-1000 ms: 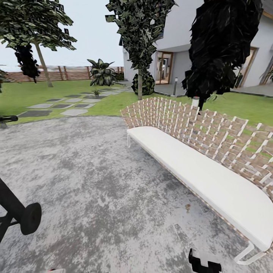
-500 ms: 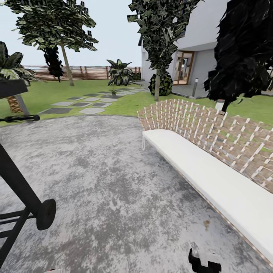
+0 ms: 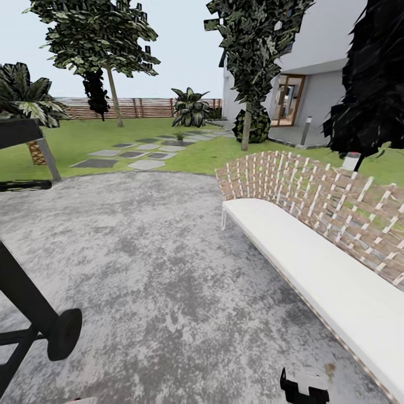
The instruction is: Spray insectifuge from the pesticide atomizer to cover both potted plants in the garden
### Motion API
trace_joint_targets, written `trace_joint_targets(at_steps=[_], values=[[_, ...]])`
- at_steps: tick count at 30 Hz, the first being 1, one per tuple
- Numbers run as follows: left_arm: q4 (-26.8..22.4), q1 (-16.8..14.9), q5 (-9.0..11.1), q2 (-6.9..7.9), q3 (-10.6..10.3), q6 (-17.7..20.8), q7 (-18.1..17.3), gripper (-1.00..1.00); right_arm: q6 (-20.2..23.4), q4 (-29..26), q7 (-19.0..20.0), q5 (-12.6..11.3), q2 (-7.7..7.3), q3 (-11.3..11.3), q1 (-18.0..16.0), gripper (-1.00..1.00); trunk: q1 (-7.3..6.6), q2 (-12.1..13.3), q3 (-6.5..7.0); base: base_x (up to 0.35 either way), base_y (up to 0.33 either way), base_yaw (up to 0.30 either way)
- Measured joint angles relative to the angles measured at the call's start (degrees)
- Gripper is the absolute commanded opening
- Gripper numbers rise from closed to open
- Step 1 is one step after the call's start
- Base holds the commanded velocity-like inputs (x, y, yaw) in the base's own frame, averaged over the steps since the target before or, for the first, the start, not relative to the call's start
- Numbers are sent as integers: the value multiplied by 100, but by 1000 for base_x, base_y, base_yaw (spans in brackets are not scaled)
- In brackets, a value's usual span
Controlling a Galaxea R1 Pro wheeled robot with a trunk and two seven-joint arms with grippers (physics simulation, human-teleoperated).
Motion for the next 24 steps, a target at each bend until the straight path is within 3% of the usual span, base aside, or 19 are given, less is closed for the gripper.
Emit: trace_joint_targets(at_steps=[9, 19, 24], values=[[2, -1, 3, 2, 3, 1, 0, -100, 2, 0, 1, 2, 16, 8, 13, 100, 0, 0, 0, 340, -24, 4], [5, 3, 4, -1, 0, 0, 0, -100, -2, 4, 0, -4, 33, 11, 19, 100, 0, 0, 0, 340, 0, 234], [6, 0, 4, -2, -1, 1, 0, -100, -1, 2, 0, -3, 32, 3, 20, 100, 0, 0, 0, 340, 0, 62]])
